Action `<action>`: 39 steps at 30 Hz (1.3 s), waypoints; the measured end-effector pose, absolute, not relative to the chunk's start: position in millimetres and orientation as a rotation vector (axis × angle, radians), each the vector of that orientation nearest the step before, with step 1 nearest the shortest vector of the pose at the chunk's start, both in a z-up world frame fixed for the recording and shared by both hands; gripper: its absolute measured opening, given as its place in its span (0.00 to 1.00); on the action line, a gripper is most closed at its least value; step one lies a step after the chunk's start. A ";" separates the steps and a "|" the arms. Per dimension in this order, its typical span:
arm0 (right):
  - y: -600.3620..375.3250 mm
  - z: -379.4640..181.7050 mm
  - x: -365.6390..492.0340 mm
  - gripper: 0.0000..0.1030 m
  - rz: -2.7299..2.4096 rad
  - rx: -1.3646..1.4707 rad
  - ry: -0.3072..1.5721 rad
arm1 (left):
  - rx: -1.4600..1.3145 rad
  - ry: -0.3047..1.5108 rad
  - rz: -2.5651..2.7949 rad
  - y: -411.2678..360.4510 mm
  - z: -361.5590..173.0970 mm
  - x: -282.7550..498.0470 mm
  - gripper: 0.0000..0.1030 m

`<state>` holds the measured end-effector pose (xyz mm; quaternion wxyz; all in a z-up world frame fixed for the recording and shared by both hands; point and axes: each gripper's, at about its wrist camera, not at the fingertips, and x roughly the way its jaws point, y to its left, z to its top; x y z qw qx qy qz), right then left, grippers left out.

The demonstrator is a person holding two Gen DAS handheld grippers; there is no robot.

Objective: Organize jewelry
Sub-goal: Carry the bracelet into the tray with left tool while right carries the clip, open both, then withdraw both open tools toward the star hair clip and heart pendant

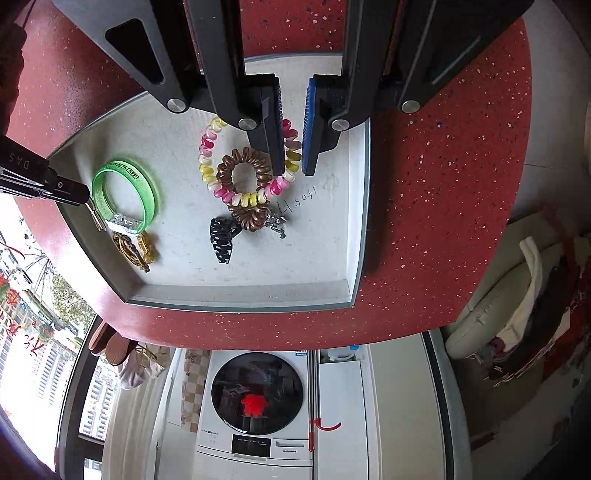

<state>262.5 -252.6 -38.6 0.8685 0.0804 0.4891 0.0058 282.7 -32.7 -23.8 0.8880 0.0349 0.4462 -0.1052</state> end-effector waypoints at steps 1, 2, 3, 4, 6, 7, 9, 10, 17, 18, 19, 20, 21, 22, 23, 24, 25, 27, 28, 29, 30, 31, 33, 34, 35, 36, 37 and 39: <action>-252.8 -39.0 263.8 0.09 0.009 0.169 1.022 | 0.080 0.925 -0.215 -33.7 -25.0 283.6 0.27; -252.5 -39.7 264.9 0.09 0.008 0.170 1.022 | 0.087 0.924 -0.209 -35.2 -25.9 284.5 0.27; -252.3 -40.8 265.0 0.09 0.007 0.170 1.024 | 0.094 0.926 -0.205 -36.8 -27.7 285.3 0.27; -251.8 -42.4 264.3 0.09 0.006 0.170 1.026 | 0.099 0.929 -0.204 -38.1 -29.5 285.6 0.27; -253.1 -45.5 264.4 0.09 0.005 0.178 1.031 | 0.110 0.934 -0.201 -41.0 -33.0 285.9 0.27; -253.9 -47.0 264.0 0.09 0.005 0.186 1.032 | 0.117 0.936 -0.200 -42.3 -34.4 286.0 0.27; -254.3 -47.3 263.3 0.09 0.006 0.190 1.024 | 0.133 0.935 -0.196 -45.2 -36.2 285.5 0.27; -254.5 -47.4 263.6 0.09 0.008 0.189 1.025 | 0.141 0.933 -0.194 -46.5 -36.8 285.2 0.27; -255.0 -46.9 264.8 0.10 0.023 0.215 1.028 | 0.168 0.923 -0.190 -51.6 -37.2 283.5 0.28; -256.0 -46.8 264.0 0.10 0.025 0.224 1.028 | 0.170 0.921 -0.188 -52.2 -36.7 282.8 0.28; -256.7 -46.4 262.9 0.11 0.028 0.233 1.025 | 0.171 0.919 -0.185 -53.3 -36.1 281.9 0.28; -257.3 -45.9 261.1 0.12 0.032 0.243 1.019 | 0.172 0.915 -0.179 -52.3 -35.4 281.6 0.28; -257.4 -45.1 259.2 0.13 0.036 0.252 1.012 | 0.171 0.909 -0.173 -51.8 -34.3 280.9 0.28; -257.1 -44.1 256.9 0.18 0.041 0.259 1.006 | 0.170 0.902 -0.168 -50.7 -33.2 279.7 0.28; -256.8 -42.6 254.5 0.26 0.046 0.264 0.998 | 0.169 0.896 -0.165 -50.3 -32.0 278.7 0.28; -256.0 -40.8 252.2 0.31 0.051 0.267 0.990 | 0.168 0.891 -0.164 -50.1 -30.7 277.6 0.28; -254.9 -38.7 249.8 0.41 0.054 0.268 0.980 | 0.167 0.887 -0.164 -49.4 -29.6 276.3 0.28; -252.3 -33.2 245.4 0.44 0.056 0.264 0.958 | 0.170 0.881 -0.164 -50.0 -27.2 273.5 0.28; -250.7 -30.6 243.3 0.44 0.060 0.263 0.949 | 0.173 0.876 -0.163 -50.4 -25.8 272.6 0.28; -249.8 -28.6 241.8 0.45 0.064 0.264 0.944 | 0.175 0.872 -0.162 -51.0 -24.6 271.1 0.28; -248.2 -26.8 240.5 0.46 0.066 0.264 0.940 | 0.177 0.868 -0.161 -51.2 -23.2 270.4 0.28; -247.3 -24.8 239.1 0.47 0.066 0.263 0.935 | 0.176 0.866 -0.160 -51.4 -21.8 269.7 0.28; -244.8 -20.8 236.6 0.48 0.063 0.260 0.924 | 0.170 0.860 -0.161 -50.9 -18.7 268.3 0.28; -244.1 -19.1 235.4 0.49 0.065 0.261 0.921 | 0.168 0.855 -0.162 -50.7 -17.2 266.7 0.28; -243.3 -17.6 234.2 0.49 0.067 0.261 0.919 | 0.167 0.850 -0.163 -50.7 -15.7 265.1 0.28; -242.5 -16.4 232.9 0.50 0.068 0.260 0.918 | 0.167 0.847 -0.164 -50.8 -14.3 263.5 0.28; -242.1 -15.6 231.2 0.50 0.068 0.260 0.917 | 0.168 0.845 -0.165 -51.0 -13.0 262.2 0.28; -240.8 -13.6 226.6 0.50 0.070 0.262 0.911 | 0.166 0.841 -0.167 -50.7 -10.5 258.9 0.28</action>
